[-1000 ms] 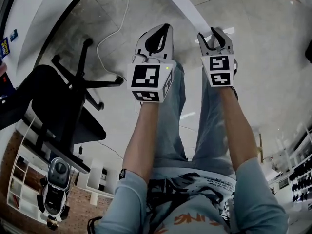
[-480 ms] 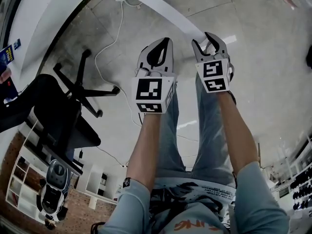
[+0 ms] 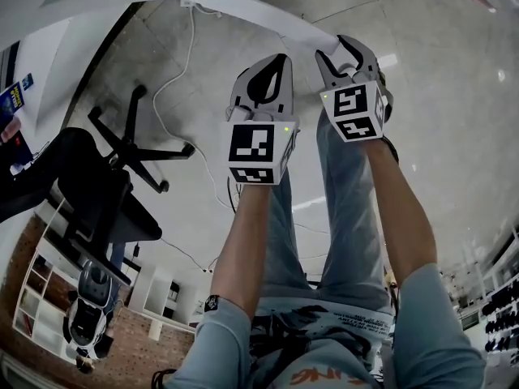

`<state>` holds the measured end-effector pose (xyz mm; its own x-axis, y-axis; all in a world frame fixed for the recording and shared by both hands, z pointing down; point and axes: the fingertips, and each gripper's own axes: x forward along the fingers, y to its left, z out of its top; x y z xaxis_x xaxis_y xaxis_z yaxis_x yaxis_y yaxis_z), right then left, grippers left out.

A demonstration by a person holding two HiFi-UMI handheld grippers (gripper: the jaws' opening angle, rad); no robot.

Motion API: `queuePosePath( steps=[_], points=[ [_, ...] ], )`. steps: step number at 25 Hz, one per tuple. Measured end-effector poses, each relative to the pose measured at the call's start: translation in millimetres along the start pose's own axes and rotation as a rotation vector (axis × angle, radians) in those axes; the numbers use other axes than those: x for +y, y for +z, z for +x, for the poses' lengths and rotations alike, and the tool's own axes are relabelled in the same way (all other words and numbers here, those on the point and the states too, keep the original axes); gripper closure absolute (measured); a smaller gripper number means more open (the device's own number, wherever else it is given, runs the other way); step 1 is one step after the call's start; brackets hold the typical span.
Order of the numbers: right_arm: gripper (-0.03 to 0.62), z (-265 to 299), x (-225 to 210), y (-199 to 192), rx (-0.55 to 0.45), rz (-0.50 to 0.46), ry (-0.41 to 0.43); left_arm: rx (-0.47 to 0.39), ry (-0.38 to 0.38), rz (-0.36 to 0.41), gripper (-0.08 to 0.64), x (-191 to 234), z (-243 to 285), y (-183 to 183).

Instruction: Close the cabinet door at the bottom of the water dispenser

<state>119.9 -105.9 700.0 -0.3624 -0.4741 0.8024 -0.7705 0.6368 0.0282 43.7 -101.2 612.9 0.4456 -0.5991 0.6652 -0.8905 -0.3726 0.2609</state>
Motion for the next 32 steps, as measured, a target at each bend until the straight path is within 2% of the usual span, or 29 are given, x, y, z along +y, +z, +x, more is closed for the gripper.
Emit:
queuePosePath(
  steps=[12,22,27,32],
  points=[
    [0.385,10,-55,18,-0.071,-0.075,0.035,-0.040,0.056,-0.051,0.540,-13,32,16],
    [0.385,15,-84,36,-0.113,-0.112,0.069,-0.066,0.096,-0.056,0.540,-17,48,31],
    [0.385,20,-95,39,-0.126,-0.112,0.089,-0.084,0.113,-0.063,0.540,-19,59,38],
    [0.388,26,-107,47,-0.157,-0.077,0.089,-0.126,0.165,-0.058,0.540,-15,63,47]
  ],
)
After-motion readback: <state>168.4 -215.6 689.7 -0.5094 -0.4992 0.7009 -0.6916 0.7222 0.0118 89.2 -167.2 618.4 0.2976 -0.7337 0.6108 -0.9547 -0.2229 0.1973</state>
